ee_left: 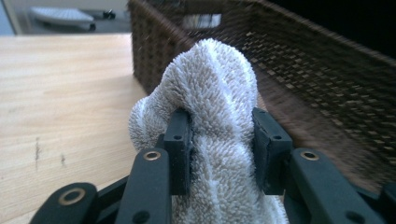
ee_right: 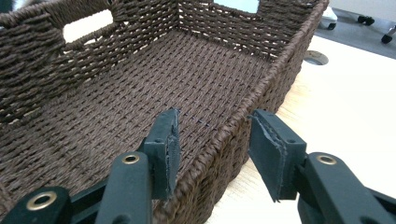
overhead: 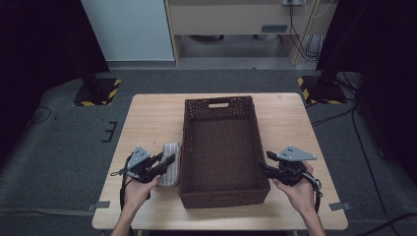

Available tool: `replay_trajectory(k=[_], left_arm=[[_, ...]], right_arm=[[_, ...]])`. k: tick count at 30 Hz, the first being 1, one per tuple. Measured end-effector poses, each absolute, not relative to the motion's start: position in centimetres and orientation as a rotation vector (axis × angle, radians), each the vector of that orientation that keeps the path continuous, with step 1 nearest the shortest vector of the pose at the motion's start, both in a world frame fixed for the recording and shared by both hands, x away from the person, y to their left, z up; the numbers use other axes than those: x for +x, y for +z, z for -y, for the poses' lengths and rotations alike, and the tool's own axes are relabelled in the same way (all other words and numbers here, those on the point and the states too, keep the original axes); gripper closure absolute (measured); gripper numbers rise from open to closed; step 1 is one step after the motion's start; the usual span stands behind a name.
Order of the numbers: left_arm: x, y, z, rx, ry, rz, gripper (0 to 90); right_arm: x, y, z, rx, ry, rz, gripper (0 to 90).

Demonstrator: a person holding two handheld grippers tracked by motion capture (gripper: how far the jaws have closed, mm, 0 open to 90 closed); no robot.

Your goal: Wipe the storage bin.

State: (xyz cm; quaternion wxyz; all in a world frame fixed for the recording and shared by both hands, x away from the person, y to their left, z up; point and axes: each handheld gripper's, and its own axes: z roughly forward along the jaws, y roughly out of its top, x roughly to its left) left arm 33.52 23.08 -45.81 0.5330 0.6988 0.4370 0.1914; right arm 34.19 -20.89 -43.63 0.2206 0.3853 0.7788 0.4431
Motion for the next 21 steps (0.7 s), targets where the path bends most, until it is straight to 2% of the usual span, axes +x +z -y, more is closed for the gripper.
replay_trajectory(k=[4, 11, 21], left_arm=[[32.2, -45.5, -22.8, 1.668, 0.437, -1.027, 62.2], [33.1, -45.9, -21.6, 1.688, 0.460, -1.011, 62.8], [33.8, -47.1, -22.4, 1.672, 0.464, -1.056, 63.2]], right_arm=[[33.9, -44.0, 20.9, 1.078, 1.214, -2.193, 66.4], [33.9, -44.1, 20.1, 1.088, 1.187, -2.163, 68.3], [34.7, -44.5, 19.2, 1.097, 1.204, -2.122, 68.5]])
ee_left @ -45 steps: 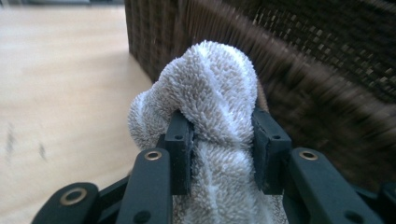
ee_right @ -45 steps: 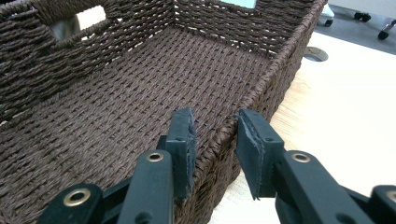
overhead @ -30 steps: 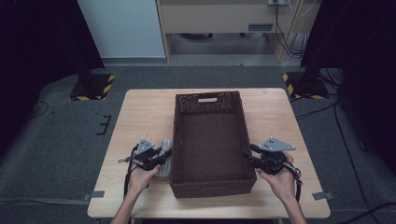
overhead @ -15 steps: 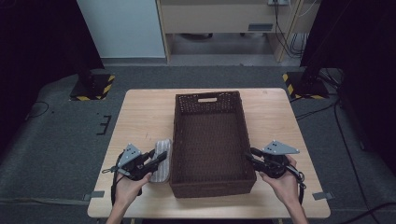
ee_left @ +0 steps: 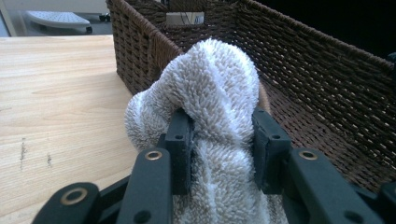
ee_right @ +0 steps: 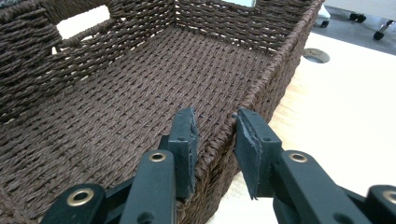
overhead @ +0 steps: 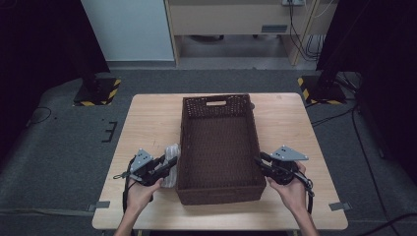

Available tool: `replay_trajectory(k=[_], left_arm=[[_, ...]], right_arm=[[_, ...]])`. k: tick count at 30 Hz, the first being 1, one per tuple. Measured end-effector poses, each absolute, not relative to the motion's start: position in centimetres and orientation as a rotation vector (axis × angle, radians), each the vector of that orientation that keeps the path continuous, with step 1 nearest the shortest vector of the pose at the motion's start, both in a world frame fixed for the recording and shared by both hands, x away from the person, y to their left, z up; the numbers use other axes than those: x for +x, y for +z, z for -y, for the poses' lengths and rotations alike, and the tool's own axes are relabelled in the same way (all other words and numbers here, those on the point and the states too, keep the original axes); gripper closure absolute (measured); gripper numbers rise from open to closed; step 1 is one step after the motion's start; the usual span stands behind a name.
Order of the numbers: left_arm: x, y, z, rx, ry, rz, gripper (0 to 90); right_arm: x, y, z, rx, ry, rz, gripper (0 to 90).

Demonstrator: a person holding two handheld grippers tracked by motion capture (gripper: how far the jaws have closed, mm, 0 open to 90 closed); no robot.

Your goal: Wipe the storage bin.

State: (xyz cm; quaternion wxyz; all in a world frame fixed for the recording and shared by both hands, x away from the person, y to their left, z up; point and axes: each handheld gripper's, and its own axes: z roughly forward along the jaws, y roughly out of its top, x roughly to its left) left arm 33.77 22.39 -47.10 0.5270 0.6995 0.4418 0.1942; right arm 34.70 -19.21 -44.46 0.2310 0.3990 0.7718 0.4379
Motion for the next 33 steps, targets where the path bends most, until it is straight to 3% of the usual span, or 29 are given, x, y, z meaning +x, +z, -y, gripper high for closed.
replay_trajectory(k=[16, 19, 25, 29, 32, 33], left_arm=[[34.3, -51.2, -21.5, 1.820, 0.408, -1.148, 62.6], [34.0, -50.4, -22.0, 1.802, 0.425, -1.147, 62.7], [31.8, -47.2, -24.0, 1.681, 0.451, -1.106, 62.3], [29.9, -45.7, -23.6, 1.673, 0.422, -1.042, 62.0], [29.6, -45.8, -22.8, 1.690, 0.430, -1.029, 61.8], [29.8, -45.8, -22.7, 1.688, 0.430, -1.028, 61.9]], right_arm=[[34.7, -44.5, 19.3, 1.084, 1.208, -2.124, 66.6], [34.7, -44.3, 19.4, 1.077, 1.207, -2.134, 60.7], [33.9, -43.5, 20.4, 1.069, 1.250, -2.121, 57.1], [33.3, -43.9, 20.6, 1.082, 1.245, -2.156, 61.0], [33.0, -44.0, 20.5, 1.104, 1.281, -2.155, 72.7], [32.9, -44.0, 20.3, 1.106, 1.274, -2.149, 72.9]])
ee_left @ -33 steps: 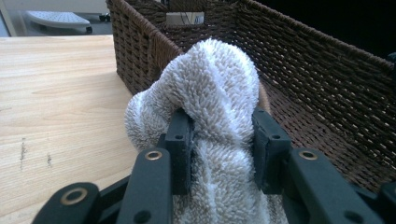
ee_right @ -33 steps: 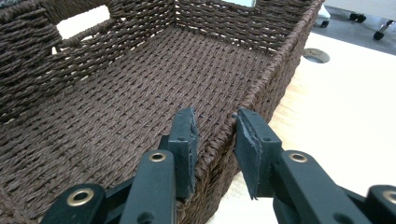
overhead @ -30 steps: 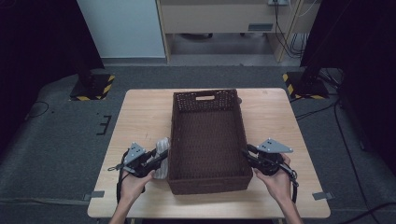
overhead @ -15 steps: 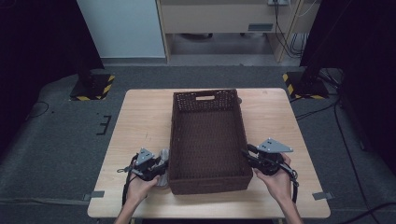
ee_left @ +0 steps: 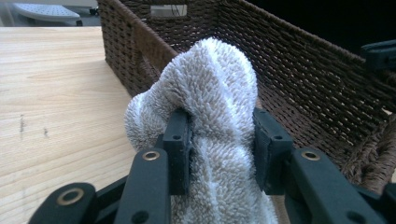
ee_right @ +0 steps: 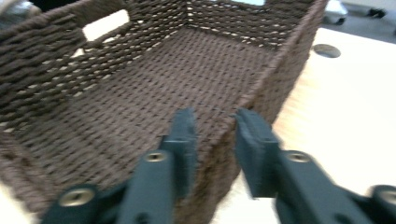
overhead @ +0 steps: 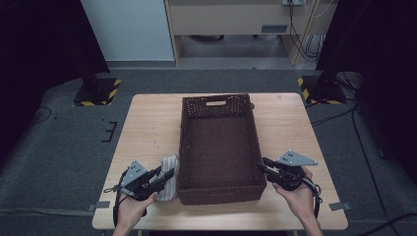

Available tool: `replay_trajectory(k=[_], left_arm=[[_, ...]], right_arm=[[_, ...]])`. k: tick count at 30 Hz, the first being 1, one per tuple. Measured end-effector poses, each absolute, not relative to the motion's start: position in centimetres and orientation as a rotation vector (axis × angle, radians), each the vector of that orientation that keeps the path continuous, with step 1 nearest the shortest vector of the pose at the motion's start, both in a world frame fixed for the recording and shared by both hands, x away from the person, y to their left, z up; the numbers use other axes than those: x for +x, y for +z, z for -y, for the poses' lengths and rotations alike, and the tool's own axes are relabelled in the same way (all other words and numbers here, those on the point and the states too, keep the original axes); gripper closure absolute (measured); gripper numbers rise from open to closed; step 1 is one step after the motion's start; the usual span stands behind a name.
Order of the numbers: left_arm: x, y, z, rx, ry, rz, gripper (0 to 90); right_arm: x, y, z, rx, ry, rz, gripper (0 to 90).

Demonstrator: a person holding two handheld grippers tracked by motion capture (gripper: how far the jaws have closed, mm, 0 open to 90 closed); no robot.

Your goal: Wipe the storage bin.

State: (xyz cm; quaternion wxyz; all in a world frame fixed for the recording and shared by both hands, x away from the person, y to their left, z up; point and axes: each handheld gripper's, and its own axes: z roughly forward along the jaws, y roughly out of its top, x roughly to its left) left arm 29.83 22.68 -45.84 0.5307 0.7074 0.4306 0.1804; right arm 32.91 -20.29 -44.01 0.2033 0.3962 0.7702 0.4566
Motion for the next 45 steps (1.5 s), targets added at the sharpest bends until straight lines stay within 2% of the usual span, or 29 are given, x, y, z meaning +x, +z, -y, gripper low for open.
replay_trajectory(k=[12, 20, 22, 24, 27, 38, 45], left_arm=[[31.8, -46.6, -22.6, 1.666, 0.428, -1.056, 63.1], [31.0, -49.7, -22.0, 1.805, 0.382, -1.101, 62.7], [31.2, -49.9, -21.7, 1.815, 0.396, -1.108, 62.2], [31.3, -50.1, -21.8, 1.815, 0.395, -1.115, 62.2], [31.2, -50.0, -22.0, 1.815, 0.404, -1.113, 62.4], [27.9, -44.8, -23.8, 1.652, 0.432, -1.013, 62.5], [27.8, -46.9, -22.7, 1.737, 0.426, -1.054, 62.3]], right_arm=[[33.7, -43.9, 19.3, 1.122, 1.216, -2.117, 74.6], [33.6, -44.1, 19.5, 1.112, 1.243, -2.109, 73.2], [33.6, -44.1, 19.5, 1.112, 1.244, -2.114, 71.8], [33.6, -44.3, 19.4, 1.118, 1.223, -2.139, 64.6], [33.7, -44.4, 19.3, 1.114, 1.221, -2.134, 63.9], [33.3, -43.6, 21.0, 1.121, 1.271, -2.089, 52.8], [33.2, -43.7, 21.7, 1.129, 1.286, -2.064, 48.3]])
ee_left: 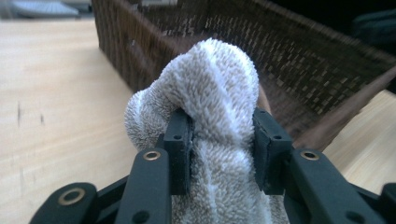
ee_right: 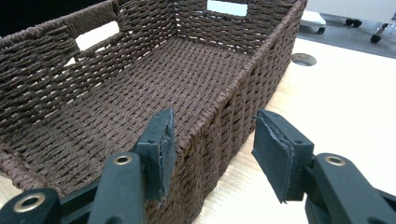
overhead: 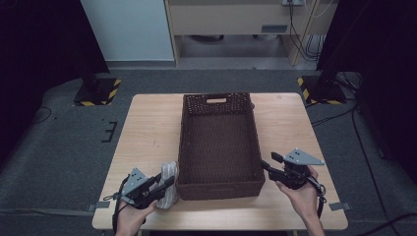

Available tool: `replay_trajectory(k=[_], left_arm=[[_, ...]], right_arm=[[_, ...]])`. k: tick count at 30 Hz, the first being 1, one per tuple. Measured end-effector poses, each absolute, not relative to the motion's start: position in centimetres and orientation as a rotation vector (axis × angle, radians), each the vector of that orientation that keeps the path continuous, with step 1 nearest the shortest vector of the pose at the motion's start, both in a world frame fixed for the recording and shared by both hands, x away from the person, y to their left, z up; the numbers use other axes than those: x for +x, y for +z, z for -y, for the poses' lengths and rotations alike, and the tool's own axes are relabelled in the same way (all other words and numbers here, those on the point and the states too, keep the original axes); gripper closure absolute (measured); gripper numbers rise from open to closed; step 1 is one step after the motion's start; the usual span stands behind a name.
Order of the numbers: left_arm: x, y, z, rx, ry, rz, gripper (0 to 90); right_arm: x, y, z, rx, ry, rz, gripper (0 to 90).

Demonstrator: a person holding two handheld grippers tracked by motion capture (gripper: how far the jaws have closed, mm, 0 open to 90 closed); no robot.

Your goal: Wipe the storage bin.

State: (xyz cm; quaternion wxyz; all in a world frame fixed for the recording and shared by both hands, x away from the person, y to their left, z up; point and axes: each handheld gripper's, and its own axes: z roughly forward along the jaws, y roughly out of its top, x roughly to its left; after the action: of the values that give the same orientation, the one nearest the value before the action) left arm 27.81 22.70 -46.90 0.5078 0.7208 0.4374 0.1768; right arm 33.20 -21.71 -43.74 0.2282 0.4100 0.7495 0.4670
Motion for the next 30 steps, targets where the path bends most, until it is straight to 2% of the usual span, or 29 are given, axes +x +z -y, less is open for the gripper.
replay_trajectory(k=[5, 8, 16, 22, 30], left_arm=[[27.9, -49.4, -22.2, 1.840, 0.384, -1.114, 62.3], [28.0, -50.0, -21.7, 1.878, 0.401, -1.112, 62.1], [27.7, -48.3, -23.1, 1.792, 0.407, -1.113, 62.6], [25.9, -44.8, -23.8, 1.679, 0.438, -1.032, 62.9], [25.4, -46.5, -22.1, 1.752, 0.447, -1.075, 62.6]], right_arm=[[33.1, -43.8, 22.2, 1.147, 1.288, -2.055, 48.3], [33.1, -43.9, 22.1, 1.146, 1.287, -2.055, 49.4], [33.1, -43.8, 22.2, 1.135, 1.288, -2.057, 49.5], [33.1, -43.7, 22.3, 1.138, 1.291, -2.050, 49.5], [33.1, -43.8, 22.1, 1.139, 1.283, -2.059, 49.5]])
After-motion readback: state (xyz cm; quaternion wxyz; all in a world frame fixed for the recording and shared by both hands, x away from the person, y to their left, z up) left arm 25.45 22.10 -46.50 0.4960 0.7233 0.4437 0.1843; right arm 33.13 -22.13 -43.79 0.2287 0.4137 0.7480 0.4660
